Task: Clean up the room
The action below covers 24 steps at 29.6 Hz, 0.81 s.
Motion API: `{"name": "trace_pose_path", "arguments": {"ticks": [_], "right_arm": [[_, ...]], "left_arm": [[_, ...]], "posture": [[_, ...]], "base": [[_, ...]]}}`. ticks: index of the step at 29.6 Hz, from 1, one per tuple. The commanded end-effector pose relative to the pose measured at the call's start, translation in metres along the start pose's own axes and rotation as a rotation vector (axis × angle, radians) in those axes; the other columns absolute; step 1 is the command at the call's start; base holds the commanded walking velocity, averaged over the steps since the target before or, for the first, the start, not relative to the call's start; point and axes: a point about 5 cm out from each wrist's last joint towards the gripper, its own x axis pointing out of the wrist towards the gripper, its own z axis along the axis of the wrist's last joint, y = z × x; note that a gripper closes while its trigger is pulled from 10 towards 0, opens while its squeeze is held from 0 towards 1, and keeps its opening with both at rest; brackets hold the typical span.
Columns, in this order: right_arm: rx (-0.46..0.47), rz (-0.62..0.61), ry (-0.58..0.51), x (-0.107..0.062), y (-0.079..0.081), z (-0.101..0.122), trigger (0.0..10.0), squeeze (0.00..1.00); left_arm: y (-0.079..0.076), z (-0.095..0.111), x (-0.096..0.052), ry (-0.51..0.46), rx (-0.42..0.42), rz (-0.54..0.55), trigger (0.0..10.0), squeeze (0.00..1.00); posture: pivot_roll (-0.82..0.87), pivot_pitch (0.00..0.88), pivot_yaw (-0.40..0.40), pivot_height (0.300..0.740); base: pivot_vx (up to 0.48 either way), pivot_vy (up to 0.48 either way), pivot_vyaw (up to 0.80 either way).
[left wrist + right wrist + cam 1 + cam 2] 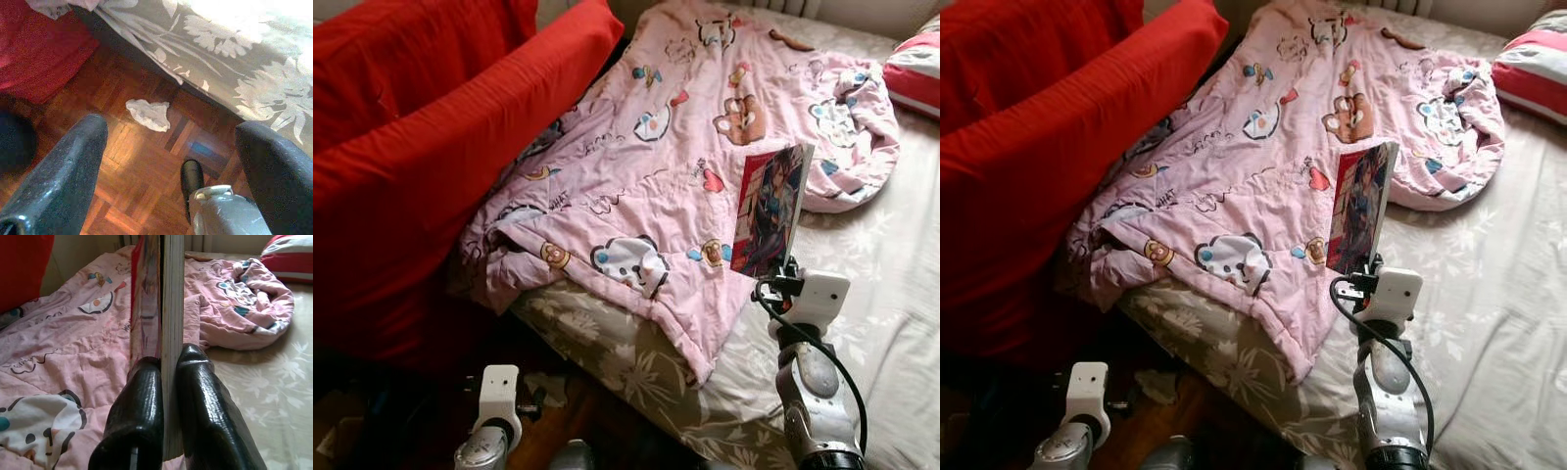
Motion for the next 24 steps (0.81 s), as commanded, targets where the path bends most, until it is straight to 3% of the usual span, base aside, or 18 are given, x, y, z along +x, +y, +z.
{"name": "trace_pose_path", "arguments": {"ticks": [1, 24], "right_arm": [[0.014, -0.009, -0.015, -0.0009, -0.0007, 0.0013, 10.0, 0.00], [0.026, -0.005, 0.002, -0.0041, 0.0044, -0.0049, 10.0, 0.00]], "left_arm": [[0.0031, -0.0164, -0.0058, 0.059, -0.005, 0.014, 10.0, 0.00], [-0.0008, -0.0253, -0.0085, 0.094, 0.000, 0.003, 10.0, 0.00]], "posture": [[-0.05, 0.201, 0.040, 0.740], [-0.05, 0.172, 0.057, 0.740]], "base": [[0.000, 0.000, 0.00], [0.000, 0.000, -0.75]]}}
